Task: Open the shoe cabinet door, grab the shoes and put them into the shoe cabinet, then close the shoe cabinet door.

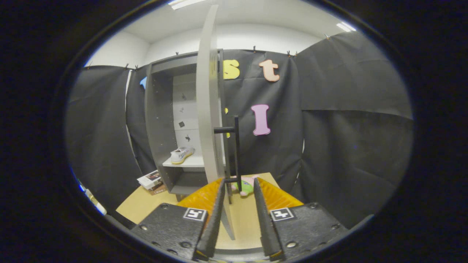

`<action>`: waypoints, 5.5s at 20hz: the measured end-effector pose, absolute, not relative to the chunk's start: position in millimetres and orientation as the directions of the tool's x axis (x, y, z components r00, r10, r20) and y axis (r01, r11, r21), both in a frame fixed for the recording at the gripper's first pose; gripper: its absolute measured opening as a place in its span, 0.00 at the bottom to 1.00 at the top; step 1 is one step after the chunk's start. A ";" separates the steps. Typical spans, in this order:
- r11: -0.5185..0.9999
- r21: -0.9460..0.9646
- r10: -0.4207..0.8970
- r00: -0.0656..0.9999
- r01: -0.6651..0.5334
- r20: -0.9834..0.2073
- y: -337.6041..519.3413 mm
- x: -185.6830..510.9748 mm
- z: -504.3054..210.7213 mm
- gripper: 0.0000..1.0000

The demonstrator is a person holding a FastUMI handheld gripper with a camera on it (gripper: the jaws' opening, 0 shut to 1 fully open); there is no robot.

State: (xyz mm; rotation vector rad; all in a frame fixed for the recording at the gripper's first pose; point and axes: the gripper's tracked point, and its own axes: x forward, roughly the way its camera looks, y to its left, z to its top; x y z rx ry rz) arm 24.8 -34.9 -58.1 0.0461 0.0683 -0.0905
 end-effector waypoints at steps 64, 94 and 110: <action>0.987 -0.011 0.146 0.917 -0.162 -0.371 213.8 243.7 -298.3 0.07; 0.976 -0.204 0.033 0.976 -0.077 -0.213 190.6 558.3 -82.2 0.07; 0.988 -0.095 0.076 0.914 -0.124 -0.400 195.8 572.1 -112.3 0.14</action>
